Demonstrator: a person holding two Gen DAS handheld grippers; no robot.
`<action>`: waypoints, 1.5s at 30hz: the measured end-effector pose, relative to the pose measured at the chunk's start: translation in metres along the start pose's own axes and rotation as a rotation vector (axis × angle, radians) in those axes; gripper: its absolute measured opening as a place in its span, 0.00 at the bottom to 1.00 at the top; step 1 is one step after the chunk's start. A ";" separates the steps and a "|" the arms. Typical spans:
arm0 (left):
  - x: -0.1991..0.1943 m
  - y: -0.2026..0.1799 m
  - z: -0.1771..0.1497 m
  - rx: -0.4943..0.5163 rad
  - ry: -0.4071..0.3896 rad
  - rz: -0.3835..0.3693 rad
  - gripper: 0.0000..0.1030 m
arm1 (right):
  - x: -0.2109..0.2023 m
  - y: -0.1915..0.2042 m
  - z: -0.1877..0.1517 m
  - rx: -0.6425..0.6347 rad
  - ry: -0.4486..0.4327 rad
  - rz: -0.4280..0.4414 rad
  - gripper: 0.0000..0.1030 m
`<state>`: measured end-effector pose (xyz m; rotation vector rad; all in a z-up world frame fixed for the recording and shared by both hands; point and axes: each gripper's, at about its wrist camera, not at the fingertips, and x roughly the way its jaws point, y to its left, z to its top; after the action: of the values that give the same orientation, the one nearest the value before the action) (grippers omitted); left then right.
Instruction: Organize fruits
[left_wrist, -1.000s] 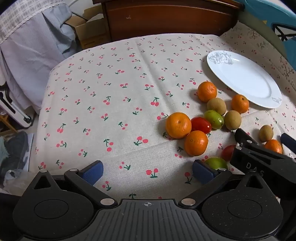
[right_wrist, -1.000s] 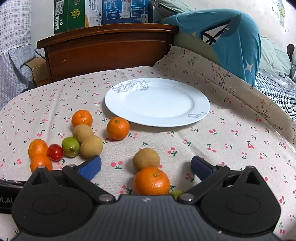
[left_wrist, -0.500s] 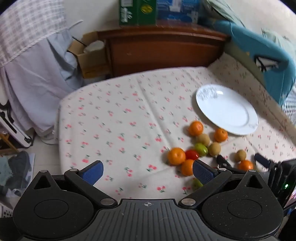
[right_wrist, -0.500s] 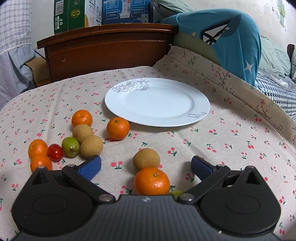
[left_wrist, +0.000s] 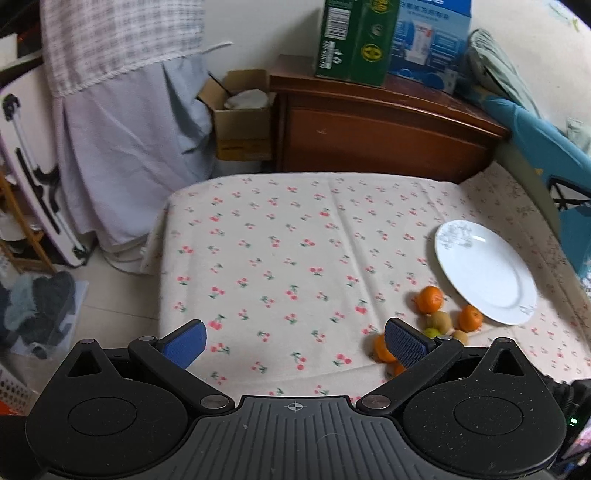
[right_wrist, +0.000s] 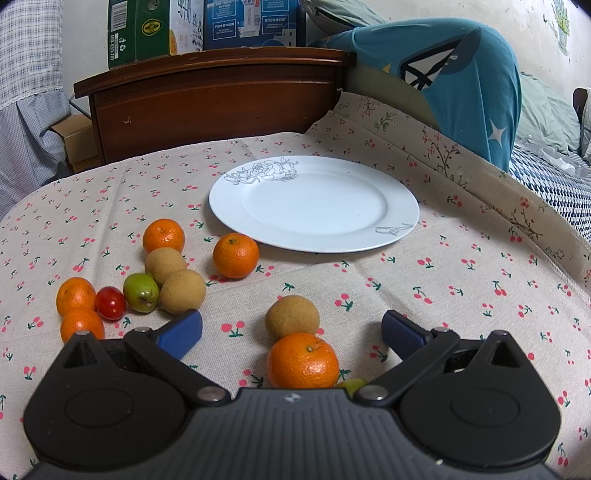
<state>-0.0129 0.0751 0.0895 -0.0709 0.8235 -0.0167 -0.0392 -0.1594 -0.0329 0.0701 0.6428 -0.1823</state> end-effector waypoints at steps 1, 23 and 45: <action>0.001 -0.001 -0.001 0.005 0.002 0.006 1.00 | 0.000 0.000 0.000 0.000 0.000 0.000 0.99; 0.022 -0.019 -0.013 0.054 0.086 0.051 1.00 | 0.000 0.000 0.000 0.000 0.000 0.000 0.99; 0.033 -0.046 -0.023 0.117 0.057 0.031 1.00 | 0.002 0.004 -0.002 -0.001 0.001 0.001 0.99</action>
<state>-0.0066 0.0262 0.0525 0.0527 0.8793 -0.0377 -0.0381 -0.1558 -0.0351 0.0692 0.6442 -0.1813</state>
